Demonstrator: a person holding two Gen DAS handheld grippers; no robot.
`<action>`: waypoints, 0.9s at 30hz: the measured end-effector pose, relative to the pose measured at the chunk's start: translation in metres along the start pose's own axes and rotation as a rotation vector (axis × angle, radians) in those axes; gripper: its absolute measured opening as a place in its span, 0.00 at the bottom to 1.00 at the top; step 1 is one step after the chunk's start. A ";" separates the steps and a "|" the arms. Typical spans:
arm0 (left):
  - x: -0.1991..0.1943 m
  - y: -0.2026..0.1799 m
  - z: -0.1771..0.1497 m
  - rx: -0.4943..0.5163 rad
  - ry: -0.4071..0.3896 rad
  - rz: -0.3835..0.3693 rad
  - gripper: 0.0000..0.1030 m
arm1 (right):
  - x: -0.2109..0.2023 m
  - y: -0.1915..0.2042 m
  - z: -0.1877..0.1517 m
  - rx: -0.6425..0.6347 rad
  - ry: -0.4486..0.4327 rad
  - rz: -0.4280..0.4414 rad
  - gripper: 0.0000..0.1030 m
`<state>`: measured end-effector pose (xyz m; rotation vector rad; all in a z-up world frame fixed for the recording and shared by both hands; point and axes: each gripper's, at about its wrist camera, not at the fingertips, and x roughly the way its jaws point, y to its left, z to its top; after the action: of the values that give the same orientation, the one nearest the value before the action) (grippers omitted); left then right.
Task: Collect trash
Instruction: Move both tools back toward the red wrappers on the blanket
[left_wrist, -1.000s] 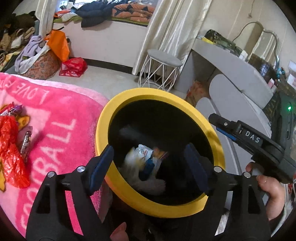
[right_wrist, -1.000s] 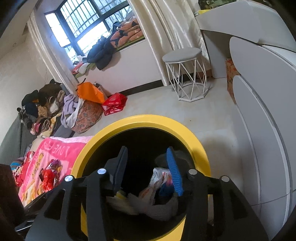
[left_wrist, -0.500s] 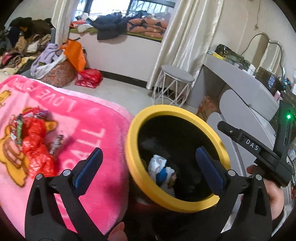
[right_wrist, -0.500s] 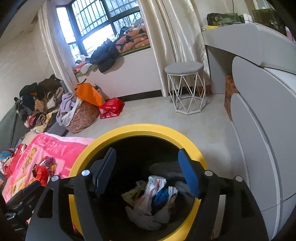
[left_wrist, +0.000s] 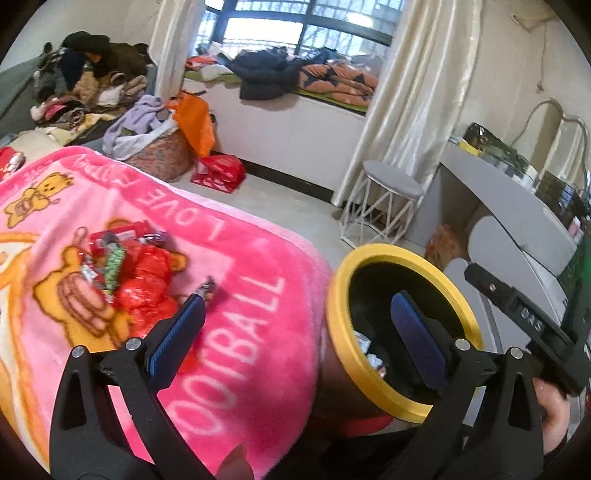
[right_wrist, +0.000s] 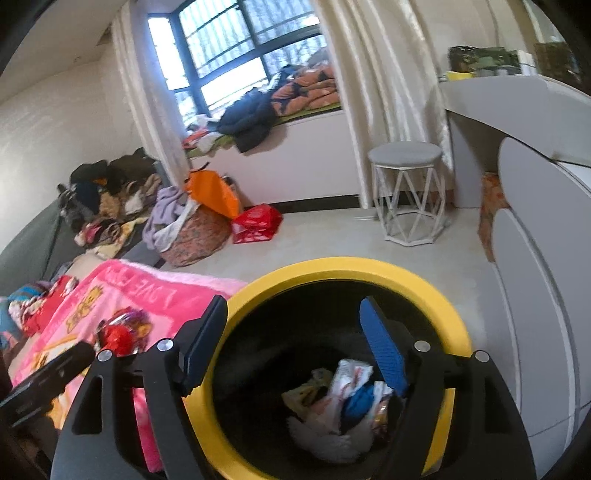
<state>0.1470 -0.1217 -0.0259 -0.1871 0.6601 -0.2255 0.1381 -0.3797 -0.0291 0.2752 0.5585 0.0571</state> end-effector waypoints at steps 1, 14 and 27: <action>-0.001 0.003 0.001 -0.005 -0.003 0.006 0.90 | 0.000 0.004 0.000 -0.009 0.002 0.010 0.71; -0.019 0.062 0.006 -0.105 -0.053 0.112 0.90 | 0.004 0.066 -0.015 -0.132 0.038 0.149 0.73; -0.028 0.122 0.002 -0.234 -0.071 0.182 0.90 | 0.013 0.118 -0.032 -0.236 0.091 0.220 0.73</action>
<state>0.1450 0.0031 -0.0372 -0.3564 0.6279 0.0342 0.1346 -0.2569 -0.0290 0.1033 0.6039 0.3479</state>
